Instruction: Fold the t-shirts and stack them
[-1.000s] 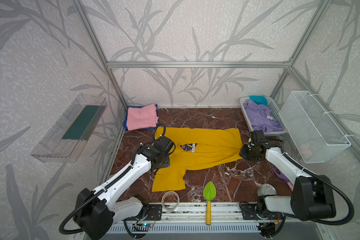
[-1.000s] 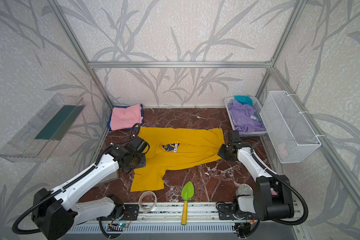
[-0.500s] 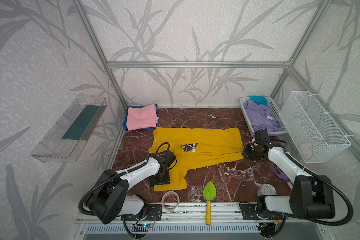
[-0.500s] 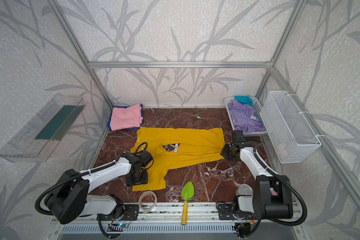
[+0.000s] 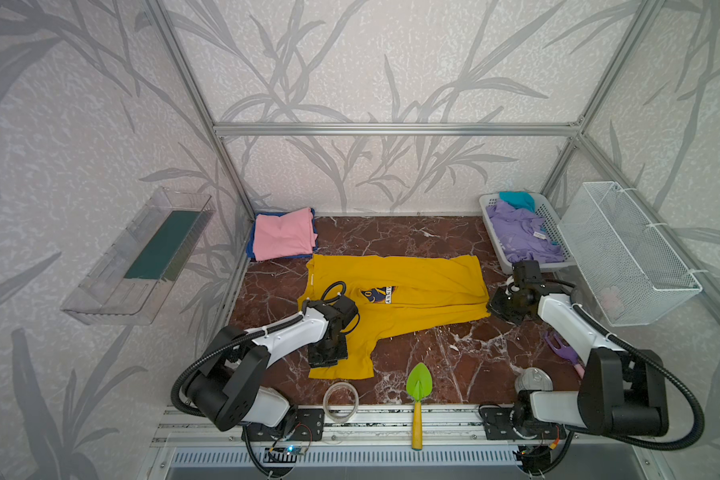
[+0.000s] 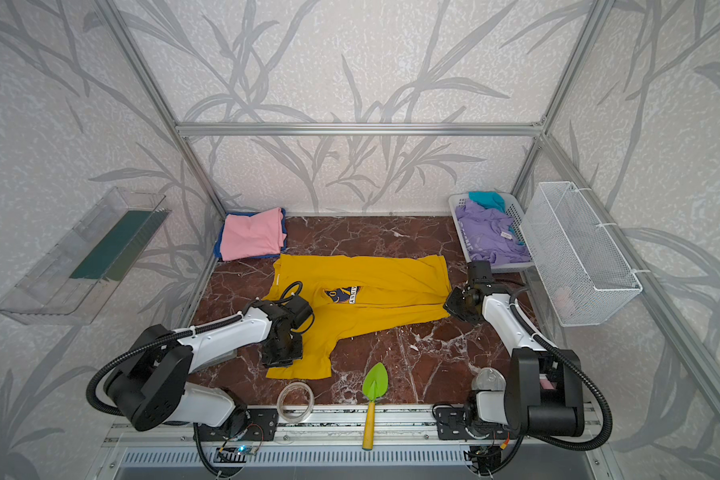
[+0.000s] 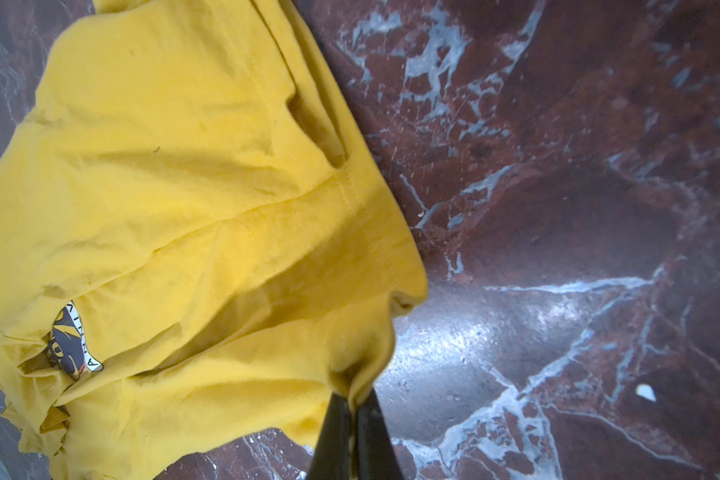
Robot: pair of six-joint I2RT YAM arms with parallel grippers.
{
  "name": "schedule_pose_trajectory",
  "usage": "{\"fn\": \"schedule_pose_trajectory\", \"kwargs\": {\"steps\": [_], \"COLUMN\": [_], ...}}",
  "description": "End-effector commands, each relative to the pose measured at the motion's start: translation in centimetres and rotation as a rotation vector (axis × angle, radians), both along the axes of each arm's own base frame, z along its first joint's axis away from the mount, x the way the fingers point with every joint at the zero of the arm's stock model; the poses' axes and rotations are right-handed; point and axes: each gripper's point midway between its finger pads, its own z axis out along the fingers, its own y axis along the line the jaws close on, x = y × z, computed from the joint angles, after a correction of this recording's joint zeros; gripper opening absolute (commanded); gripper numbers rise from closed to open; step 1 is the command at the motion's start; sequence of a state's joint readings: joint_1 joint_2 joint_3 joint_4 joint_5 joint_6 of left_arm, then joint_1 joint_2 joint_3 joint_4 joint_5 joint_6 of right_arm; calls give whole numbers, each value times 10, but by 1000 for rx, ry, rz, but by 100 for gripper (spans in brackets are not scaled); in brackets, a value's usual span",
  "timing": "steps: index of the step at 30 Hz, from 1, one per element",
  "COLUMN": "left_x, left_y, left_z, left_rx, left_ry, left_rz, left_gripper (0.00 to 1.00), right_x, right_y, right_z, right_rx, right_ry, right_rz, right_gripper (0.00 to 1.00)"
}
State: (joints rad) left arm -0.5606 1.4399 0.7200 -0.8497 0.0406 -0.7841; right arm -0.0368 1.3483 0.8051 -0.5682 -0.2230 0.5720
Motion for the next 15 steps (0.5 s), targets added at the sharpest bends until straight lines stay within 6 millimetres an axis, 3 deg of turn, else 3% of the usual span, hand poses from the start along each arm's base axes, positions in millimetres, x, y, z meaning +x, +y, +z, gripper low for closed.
{"fn": "schedule_pose_trajectory", "kwargs": {"steps": [1,6,15], "left_x": [34,66,131], "left_y": [5,6,19], "left_z": [28,71,118], "left_rx": [31,10,-82], "left_ry": [-145,-258,-465], "left_rz": [-4,11,164], "left_gripper": [0,0,0], "right_x": [8,14,43], "right_y": [0,2,1], "right_z": [9,20,36], "right_rx": [8,22,35], "right_ry": [-24,-52,-132], "right_rz": [5,12,-21], "right_gripper": [0,0,0]}}
